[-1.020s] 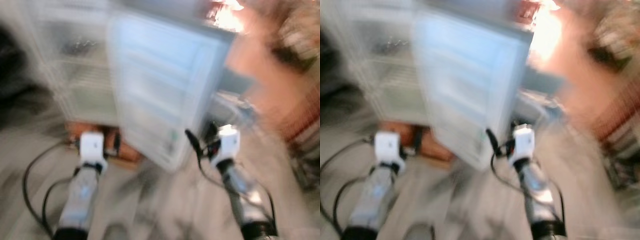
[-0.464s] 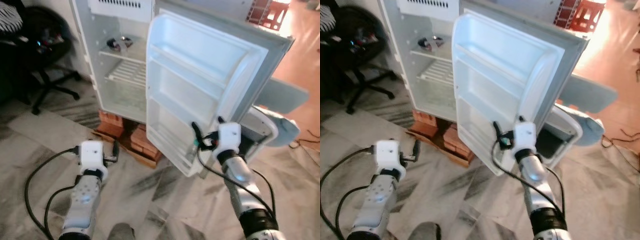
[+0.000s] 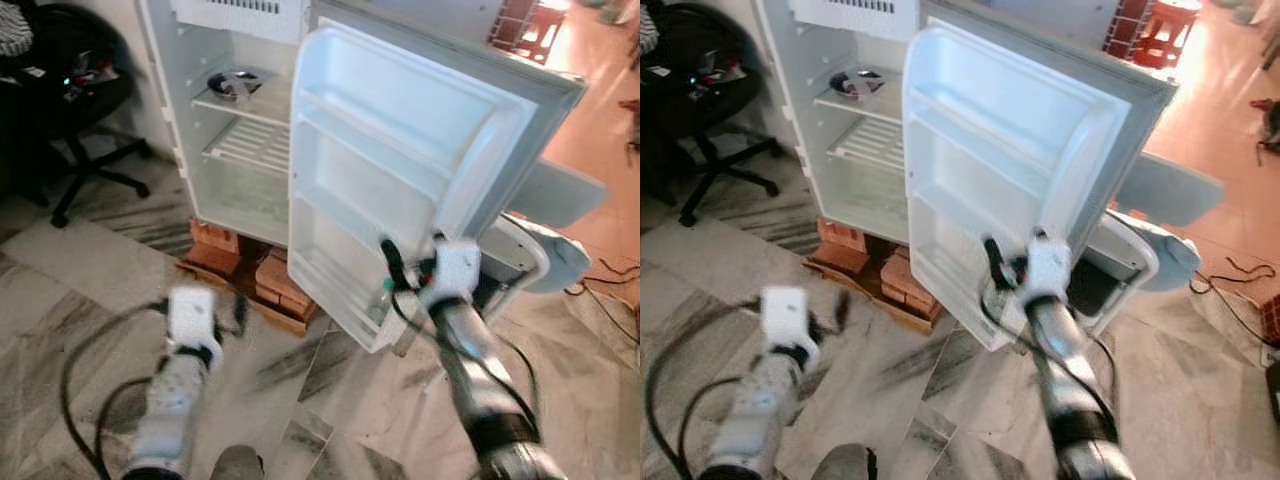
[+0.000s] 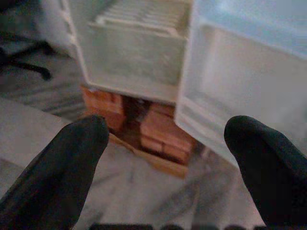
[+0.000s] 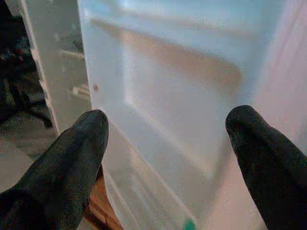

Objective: Restocking fridge

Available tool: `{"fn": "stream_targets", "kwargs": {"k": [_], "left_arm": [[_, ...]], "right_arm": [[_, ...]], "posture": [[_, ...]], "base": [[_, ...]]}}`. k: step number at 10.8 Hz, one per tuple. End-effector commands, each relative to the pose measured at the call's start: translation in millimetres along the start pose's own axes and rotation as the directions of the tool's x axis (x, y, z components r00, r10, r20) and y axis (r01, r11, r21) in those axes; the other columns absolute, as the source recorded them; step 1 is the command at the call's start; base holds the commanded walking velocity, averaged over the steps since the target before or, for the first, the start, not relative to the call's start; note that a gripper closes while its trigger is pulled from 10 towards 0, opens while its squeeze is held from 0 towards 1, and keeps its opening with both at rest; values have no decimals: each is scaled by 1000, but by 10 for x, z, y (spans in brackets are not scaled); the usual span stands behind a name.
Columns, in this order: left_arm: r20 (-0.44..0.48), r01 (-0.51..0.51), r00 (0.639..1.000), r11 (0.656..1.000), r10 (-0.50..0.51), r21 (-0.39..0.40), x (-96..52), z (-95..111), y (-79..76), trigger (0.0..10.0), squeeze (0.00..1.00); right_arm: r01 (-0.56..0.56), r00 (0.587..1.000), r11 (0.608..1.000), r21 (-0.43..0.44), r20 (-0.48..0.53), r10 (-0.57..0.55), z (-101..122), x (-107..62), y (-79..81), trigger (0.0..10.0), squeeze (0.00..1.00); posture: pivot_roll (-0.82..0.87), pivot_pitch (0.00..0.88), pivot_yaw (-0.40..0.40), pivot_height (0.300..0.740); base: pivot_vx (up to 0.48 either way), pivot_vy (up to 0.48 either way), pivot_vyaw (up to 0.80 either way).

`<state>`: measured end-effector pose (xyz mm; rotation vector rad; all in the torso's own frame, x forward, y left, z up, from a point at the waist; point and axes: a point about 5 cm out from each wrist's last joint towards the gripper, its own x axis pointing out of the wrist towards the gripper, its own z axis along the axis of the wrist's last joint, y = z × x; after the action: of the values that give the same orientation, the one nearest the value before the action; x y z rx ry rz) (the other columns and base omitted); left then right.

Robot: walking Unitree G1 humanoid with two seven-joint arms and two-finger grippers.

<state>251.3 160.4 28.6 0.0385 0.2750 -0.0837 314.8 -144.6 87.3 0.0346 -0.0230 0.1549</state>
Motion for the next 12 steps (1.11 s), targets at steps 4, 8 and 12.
{"fn": "stream_targets", "kwargs": {"k": [4,8,12], "left_arm": [[-11,-4,1000,1000,4,-6,-11,-8,-2,10000,0],[-27,8,1000,1000,-8,-4,-14,-32,-23,10000,0],[141,-50,989,999,51,-13,-77,238,141,10000,0]], "right_arm": [[-19,1000,991,136,24,16,258,266,177,10000,0],[-564,823,788,248,86,562,363,-30,693,10000,0],[-339,922,940,48,-180,342,-151,-356,66,10000,0]], "posture": [[139,19,-75,740],[139,18,-74,740],[141,21,-71,740]], "base": [[0,0,0],[0,0,0],[0,0,0]]}}
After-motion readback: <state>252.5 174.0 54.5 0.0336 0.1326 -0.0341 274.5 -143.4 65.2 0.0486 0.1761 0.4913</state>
